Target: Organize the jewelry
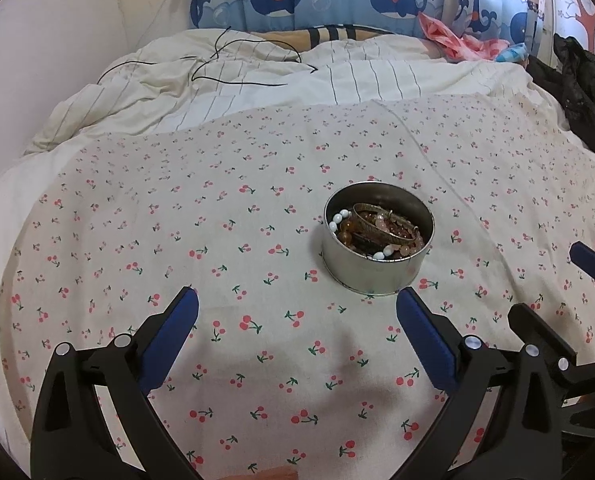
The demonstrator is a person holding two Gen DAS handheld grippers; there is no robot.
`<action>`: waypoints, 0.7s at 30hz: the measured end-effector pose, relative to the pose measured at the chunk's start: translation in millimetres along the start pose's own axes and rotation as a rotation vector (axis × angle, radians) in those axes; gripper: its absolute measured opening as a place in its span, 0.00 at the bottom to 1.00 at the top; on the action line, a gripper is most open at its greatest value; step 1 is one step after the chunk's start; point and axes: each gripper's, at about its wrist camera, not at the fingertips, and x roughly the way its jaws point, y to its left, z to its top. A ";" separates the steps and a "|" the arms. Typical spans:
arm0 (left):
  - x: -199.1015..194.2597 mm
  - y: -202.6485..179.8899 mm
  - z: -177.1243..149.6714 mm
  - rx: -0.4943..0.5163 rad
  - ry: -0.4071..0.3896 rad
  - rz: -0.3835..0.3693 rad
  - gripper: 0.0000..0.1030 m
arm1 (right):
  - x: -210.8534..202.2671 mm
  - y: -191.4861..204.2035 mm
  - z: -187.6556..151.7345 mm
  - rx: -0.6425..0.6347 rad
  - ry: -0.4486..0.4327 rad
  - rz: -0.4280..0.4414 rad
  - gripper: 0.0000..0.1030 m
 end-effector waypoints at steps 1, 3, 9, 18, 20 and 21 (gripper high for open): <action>-0.2 -0.5 -0.3 -0.001 0.000 -0.002 0.93 | -0.1 -0.2 -0.4 0.000 0.000 -0.001 0.92; 0.3 -0.7 -0.6 -0.005 0.005 -0.008 0.93 | 0.3 -0.5 -0.9 0.000 0.001 0.000 0.92; 5.2 -0.8 -2.2 -0.025 0.039 -0.031 0.93 | 0.6 -0.6 -1.1 -0.001 0.002 -0.001 0.92; 9.4 14.2 -10.0 -0.166 0.053 -0.100 0.93 | 2.5 -4.9 -3.6 0.013 0.007 0.004 0.92; 7.6 16.3 -9.9 -0.159 0.036 -0.080 0.93 | 3.0 -6.1 -3.6 0.018 0.008 0.004 0.92; 7.2 16.4 -9.2 -0.155 0.027 -0.066 0.93 | 3.4 -5.8 -3.0 0.019 0.008 0.002 0.92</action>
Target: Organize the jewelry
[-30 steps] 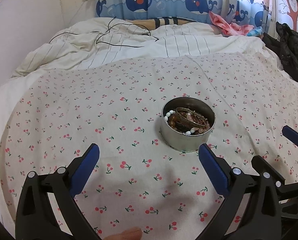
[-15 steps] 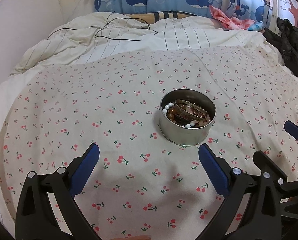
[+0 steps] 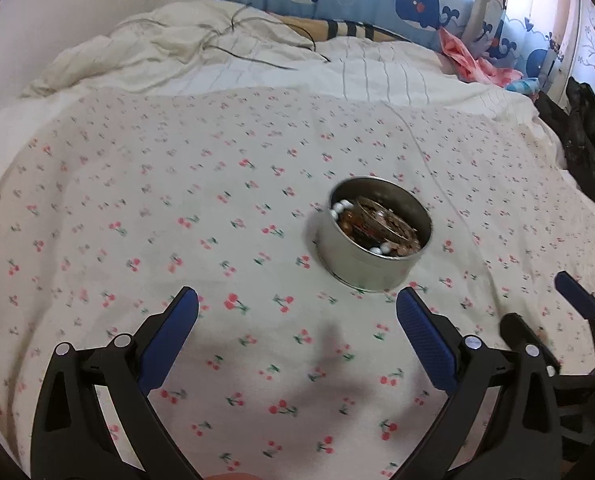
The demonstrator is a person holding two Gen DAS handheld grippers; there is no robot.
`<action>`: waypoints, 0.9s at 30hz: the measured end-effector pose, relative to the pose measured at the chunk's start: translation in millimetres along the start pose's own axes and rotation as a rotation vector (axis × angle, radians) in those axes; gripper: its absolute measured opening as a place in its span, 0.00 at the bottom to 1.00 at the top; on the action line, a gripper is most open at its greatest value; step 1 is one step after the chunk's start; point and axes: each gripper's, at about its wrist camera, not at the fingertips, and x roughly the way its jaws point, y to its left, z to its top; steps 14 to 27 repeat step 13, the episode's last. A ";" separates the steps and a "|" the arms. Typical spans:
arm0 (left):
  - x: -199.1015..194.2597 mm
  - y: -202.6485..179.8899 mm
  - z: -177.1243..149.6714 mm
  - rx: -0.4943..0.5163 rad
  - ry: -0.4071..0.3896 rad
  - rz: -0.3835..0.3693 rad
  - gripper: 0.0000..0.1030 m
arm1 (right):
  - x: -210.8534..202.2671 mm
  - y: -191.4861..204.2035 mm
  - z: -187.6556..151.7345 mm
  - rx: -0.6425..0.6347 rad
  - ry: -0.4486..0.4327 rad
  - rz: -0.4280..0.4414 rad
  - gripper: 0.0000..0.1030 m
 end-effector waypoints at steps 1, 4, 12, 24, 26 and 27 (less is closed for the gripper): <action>-1.3 -0.3 0.3 0.009 -0.014 0.018 0.93 | 0.0 -0.5 -0.1 0.001 0.000 0.000 0.92; 0.0 -0.4 2.4 0.010 -0.010 0.030 0.93 | 0.8 -1.4 1.1 0.002 0.003 -0.002 0.92; 6.6 -10.1 0.4 0.073 0.043 0.051 0.93 | 1.0 -3.5 1.7 0.003 0.010 -0.003 0.92; 6.4 -11.7 0.2 0.083 0.043 0.048 0.93 | 1.0 -3.5 1.7 0.003 0.010 -0.003 0.92; 6.4 -11.7 0.2 0.083 0.043 0.048 0.93 | 1.0 -3.5 1.7 0.003 0.010 -0.003 0.92; 6.4 -11.7 0.2 0.083 0.043 0.048 0.93 | 1.0 -3.5 1.7 0.003 0.010 -0.003 0.92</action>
